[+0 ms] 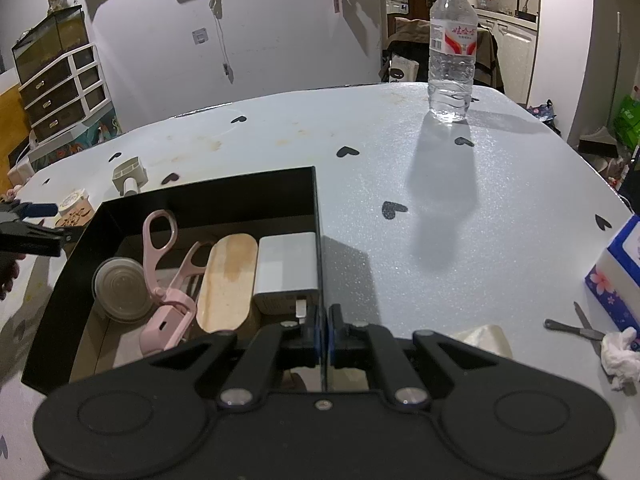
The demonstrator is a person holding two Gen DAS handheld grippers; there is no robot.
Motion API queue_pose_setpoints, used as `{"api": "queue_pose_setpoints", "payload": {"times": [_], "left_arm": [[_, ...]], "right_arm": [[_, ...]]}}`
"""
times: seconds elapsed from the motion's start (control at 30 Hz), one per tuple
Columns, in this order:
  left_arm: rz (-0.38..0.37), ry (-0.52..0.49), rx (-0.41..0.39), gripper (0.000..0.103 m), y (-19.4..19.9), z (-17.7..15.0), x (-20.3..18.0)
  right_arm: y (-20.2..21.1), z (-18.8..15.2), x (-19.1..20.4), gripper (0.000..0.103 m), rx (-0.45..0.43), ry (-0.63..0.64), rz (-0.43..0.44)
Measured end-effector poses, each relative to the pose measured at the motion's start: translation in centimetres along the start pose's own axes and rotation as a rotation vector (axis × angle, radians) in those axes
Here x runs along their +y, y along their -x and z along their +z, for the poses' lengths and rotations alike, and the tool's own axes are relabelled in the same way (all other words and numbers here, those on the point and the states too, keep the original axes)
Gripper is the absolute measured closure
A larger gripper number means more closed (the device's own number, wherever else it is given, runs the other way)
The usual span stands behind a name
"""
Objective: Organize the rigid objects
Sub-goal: 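Reach the left gripper to the carved wooden stamp block and grasp it, then set the wooden stamp block into the black box and open the left gripper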
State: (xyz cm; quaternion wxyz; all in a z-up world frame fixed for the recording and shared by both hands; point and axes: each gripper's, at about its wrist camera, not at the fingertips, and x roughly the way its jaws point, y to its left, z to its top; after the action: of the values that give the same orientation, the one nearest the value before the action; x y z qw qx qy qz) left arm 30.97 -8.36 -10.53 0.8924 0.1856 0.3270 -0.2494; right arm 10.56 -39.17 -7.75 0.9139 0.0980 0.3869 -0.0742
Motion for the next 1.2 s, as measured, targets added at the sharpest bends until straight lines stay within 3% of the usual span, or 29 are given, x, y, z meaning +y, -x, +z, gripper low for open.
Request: {"api": "queue_pose_setpoints", "payload": {"times": [0.2,0.33,0.5,0.63,0.73,0.9,1.03,1.2], "left_arm": [[-0.051,0.002,0.023,0.004,-0.9,0.2,0.5],[-0.065,0.019,0.021,0.024,-0.2,-0.1,0.5],[-0.003,0.034,0.035,0.024,1.1,-0.4,0.0],[-0.042,0.013,-0.033,0.024,4.3,0.6,-0.9],[-0.131,-0.076,-0.105,0.024,8.1,2.4,-2.9],[-0.394,-0.246,-0.165,0.024,12.6,4.0,-6.8],[-0.558,-0.424,-0.136,0.024,13.8,3.9,-10.2],[-0.639,-0.582,-0.077,0.024,13.6,3.5,-13.2]], "right_arm": [[0.0,0.0,0.0,0.099,0.001,-0.001,-0.002],[0.0,0.0,-0.1,0.099,0.001,0.0,-0.002],[0.0,0.0,0.0,0.099,0.001,0.0,-0.001],[0.0,-0.1,-0.1,0.099,0.001,0.001,-0.001],[0.0,0.0,0.0,0.099,0.0,0.001,-0.001],[0.1,-0.1,-0.1,0.099,0.0,-0.001,0.0],[0.1,0.0,-0.1,0.099,-0.001,0.001,0.001],[0.2,-0.1,0.0,0.099,-0.002,0.0,0.003]]}}
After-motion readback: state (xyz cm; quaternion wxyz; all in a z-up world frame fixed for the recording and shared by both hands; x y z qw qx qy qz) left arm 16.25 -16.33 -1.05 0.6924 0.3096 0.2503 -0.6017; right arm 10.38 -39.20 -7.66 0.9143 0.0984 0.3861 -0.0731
